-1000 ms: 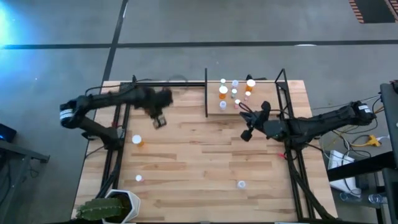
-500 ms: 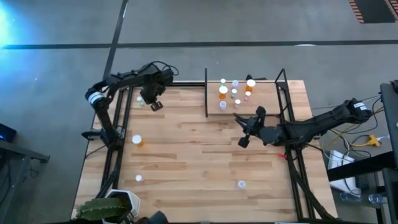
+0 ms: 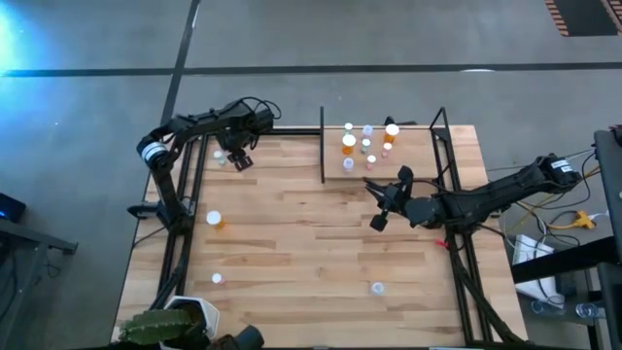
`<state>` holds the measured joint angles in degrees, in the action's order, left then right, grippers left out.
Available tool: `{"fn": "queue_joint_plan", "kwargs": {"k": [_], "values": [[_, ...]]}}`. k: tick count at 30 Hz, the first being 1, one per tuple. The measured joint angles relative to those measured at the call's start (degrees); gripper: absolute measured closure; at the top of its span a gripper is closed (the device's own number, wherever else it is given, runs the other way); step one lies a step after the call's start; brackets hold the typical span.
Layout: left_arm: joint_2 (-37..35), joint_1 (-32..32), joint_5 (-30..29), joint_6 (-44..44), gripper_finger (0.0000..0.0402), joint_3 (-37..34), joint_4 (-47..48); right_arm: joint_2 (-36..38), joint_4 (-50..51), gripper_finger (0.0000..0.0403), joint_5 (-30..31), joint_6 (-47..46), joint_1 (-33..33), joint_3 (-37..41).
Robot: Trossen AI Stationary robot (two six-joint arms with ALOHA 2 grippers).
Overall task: Pick and place medicine bottles onto shelf by color
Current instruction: Put the blue pill bottle on the shelf
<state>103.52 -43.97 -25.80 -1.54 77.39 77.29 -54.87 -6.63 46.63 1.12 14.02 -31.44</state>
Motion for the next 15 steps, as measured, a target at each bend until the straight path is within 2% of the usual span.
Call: {"fn": "queue_joint_plan", "kwargs": {"k": [15], "values": [[5.2,-1.66,-1.13,1.52,0.0237,8.46,3.77,-0.07,-0.07,0.039,-0.16,0.6,0.0,0.0]]}}
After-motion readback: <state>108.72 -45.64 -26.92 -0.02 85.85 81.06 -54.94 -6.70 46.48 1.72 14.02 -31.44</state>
